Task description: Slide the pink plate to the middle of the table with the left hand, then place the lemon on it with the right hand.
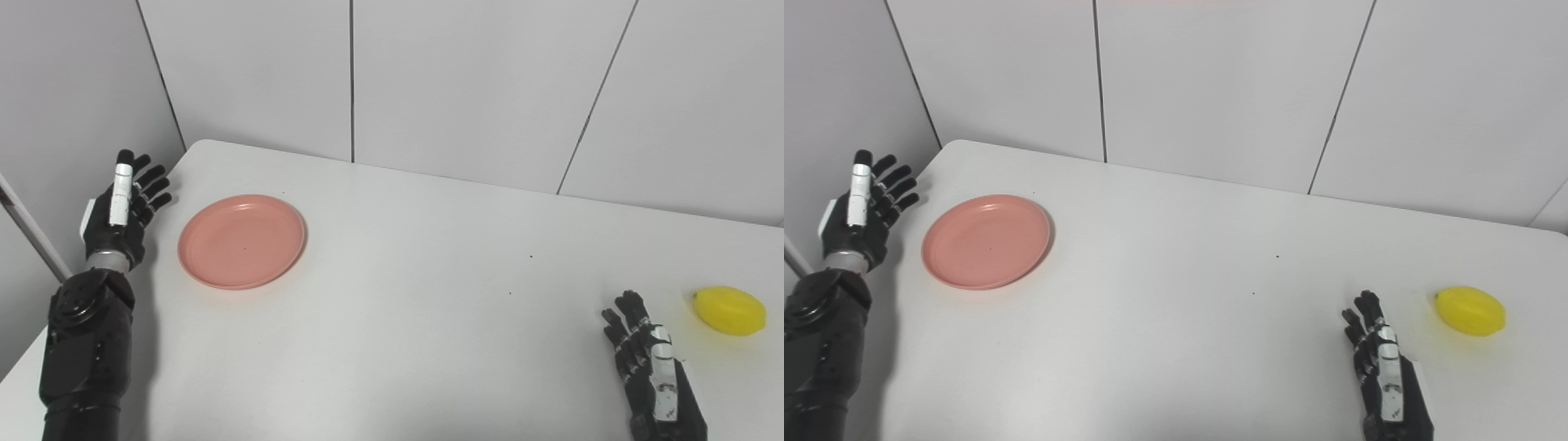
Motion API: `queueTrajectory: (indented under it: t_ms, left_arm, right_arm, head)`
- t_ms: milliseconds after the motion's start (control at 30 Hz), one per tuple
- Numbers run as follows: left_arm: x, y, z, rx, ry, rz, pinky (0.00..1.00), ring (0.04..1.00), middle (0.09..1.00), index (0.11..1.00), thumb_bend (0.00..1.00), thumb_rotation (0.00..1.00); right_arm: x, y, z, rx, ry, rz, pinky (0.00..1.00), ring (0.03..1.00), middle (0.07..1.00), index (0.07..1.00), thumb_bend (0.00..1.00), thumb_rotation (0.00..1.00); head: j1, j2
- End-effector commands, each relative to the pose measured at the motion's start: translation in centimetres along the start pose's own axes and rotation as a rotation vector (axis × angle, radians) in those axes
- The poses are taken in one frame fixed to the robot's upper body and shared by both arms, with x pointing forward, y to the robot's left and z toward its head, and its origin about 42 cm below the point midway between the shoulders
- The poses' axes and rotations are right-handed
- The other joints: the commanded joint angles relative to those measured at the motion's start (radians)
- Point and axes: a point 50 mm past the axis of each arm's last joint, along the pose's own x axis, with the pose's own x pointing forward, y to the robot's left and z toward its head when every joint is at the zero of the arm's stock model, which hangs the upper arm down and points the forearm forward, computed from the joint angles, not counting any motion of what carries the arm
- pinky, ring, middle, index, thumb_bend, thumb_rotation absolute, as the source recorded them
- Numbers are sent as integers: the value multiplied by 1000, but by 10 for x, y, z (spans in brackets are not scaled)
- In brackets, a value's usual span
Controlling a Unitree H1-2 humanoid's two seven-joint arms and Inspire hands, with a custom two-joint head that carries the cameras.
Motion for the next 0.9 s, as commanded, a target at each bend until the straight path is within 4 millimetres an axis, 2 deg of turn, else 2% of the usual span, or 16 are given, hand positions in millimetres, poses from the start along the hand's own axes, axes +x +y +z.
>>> queueTrajectory:
  t_ms: [0,300,433,533,567,633,700,867]
  left_arm:
    - [16,2,35,4,-124,-39,795,829,829,856,1000,790]
    - [20,7,15,8,-82,-11,708,750,779,794,1000,799]
    - [18,6,9,8,-79,-21,672,743,755,775,1000,796]
    - [16,3,7,25,-75,-41,674,761,775,788,1000,795]
    - [14,0,6,33,-76,-43,752,810,809,810,1000,796]
    - [10,-6,5,40,-76,-50,844,859,847,838,1000,811]
    - [6,-10,4,47,-75,-56,882,879,863,852,1000,824]
    - [0,-15,0,44,-51,-84,897,903,891,902,987,846]
  right_arm:
    - [-8,4,-10,22,23,-7,995,940,965,950,715,1000]
    - [-8,5,-10,24,27,-5,998,943,968,955,731,1000]
    - [-8,6,-10,26,28,-3,998,943,968,953,734,1000]
    - [-8,6,-10,27,29,-5,996,943,965,950,741,997]
    - [-7,7,-10,27,28,-5,997,942,965,950,741,996]
    - [-7,7,-10,28,29,-3,992,939,963,948,745,993]
    - [-7,8,-10,29,29,-2,992,939,963,949,747,990]
    - [-7,10,-10,29,28,-1,993,942,967,955,743,989]
  head:
    - [-1,2]
    - [-4,8]
    - [-5,9]
    - [-7,10]
    - [-8,10]
    - [-8,10]
    - [-9,10]
    - [-12,13]
